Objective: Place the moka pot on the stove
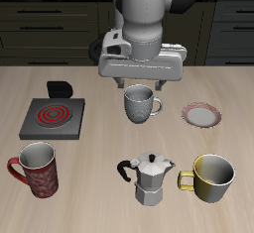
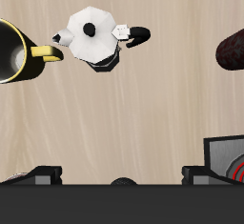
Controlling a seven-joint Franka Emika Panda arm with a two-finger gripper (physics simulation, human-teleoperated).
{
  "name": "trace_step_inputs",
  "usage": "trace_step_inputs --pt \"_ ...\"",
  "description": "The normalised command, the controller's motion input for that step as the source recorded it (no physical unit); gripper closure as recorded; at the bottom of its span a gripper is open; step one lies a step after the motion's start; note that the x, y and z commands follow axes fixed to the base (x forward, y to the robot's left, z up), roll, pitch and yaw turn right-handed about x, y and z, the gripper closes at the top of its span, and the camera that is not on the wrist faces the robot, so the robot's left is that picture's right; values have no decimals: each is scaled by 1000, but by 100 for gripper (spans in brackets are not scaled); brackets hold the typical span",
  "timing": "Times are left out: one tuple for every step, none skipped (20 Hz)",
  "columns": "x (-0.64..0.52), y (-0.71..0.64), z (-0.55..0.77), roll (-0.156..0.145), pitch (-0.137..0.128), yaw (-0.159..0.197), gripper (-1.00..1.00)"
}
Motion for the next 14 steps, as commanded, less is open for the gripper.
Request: trace_step_inputs --pt "297 83 -2 15 -13 48 -100" --pt "242 -21 36 -91 -17 3 -100" --pt "291 17 -47 43 37 -77 -100" --pt "415 67 -36 -62 -33 116 -100" --pt "116 42 -20 -35 -12 -24 -100" --pt "345 238 -118 49 27 21 -100" --pt "20 -49 -2 0 0 0 -100" --pt "441 429 -262 25 25 44 -100" --pt "247 158 -173 8 16 32 -100" --pt "249 258 -184 -21 -3 54 -100" --pt "172 252 -128 41 -8 79 -100" --pt "135 105 -104 1 7 -45 -100" --pt "151 241 -103 32 -18 85 -100" --pt "100 174 -97 45 -19 72 -100"
